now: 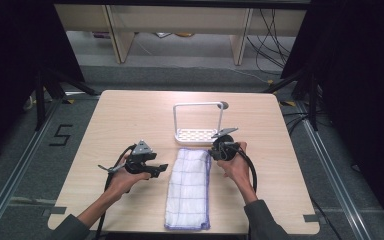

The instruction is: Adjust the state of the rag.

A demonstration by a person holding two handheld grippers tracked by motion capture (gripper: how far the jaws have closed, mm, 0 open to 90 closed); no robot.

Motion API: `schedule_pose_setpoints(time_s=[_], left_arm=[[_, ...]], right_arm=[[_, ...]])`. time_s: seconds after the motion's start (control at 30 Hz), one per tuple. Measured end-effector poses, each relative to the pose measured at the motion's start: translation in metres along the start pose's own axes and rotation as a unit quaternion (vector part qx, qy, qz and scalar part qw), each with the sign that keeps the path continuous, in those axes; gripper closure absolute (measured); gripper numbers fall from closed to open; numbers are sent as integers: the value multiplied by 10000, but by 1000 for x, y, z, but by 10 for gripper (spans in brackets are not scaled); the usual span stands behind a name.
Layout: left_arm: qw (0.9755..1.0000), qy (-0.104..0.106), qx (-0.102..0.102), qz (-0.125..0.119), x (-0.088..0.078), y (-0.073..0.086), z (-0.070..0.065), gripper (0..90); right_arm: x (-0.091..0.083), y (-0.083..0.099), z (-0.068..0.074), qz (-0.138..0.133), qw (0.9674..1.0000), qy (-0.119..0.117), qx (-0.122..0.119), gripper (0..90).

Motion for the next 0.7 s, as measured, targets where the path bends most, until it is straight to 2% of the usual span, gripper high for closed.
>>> schedule_pose_setpoints(time_s=[0.07, 0.1, 0.2, 0.27, 0.33, 0.43, 0.53, 0.57, 0.63, 0.67, 0.7], left_arm=[[10000, 26, 21, 26, 0, 0, 1, 337], [10000, 18, 12, 35, 0, 1, 1, 337], [10000, 27, 6, 63, 1, 1, 1, 335], [10000, 44, 7, 13, 1, 1, 1, 335], [10000, 72, 30, 43, -1, 0, 1, 336], [10000, 44, -29, 12, 0, 1, 1, 337], [10000, 58, -29, 33, 0, 1, 2, 335], [10000, 59, -11, 42, -1, 1, 3, 335], [9999, 35, -109, -35, -1, 1, 3, 335], [9999, 21, -120, -41, -1, 1, 4, 334], [9999, 15, -150, -68, -1, 1, 4, 333]], right_arm=[[5, 0, 1, 39, 10000, -84, -8, 740], [7, 0, 3, 20, 9998, -120, 132, 724], [16, -2, 4, 51, 9999, -53, 145, 718], [21, -3, 4, 63, 9996, -222, 181, 856], [22, -3, 5, 44, 9998, -184, 65, 890], [15, -5, 8, -16, 9998, -180, -45, 897], [4, -8, 7, -128, 9995, -280, -32, 898], [0, -9, 7, -150, 9995, -277, 38, 898], [-9, -9, 5, -185, 9995, -266, -49, 899], [-11, -8, 4, -293, 9993, -232, -62, 898], [-15, -8, 3, -181, 9996, -219, -42, 899]])
Point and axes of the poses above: each handheld gripper's, and its own axes: x roughly forward along the jaws, y roughly out of its underside, z roughly to its left, the point moved 1 cm from there along x, roughly forward along the jaws, and after that the axes turned 9 degrees about x, right-handed, at the moved point
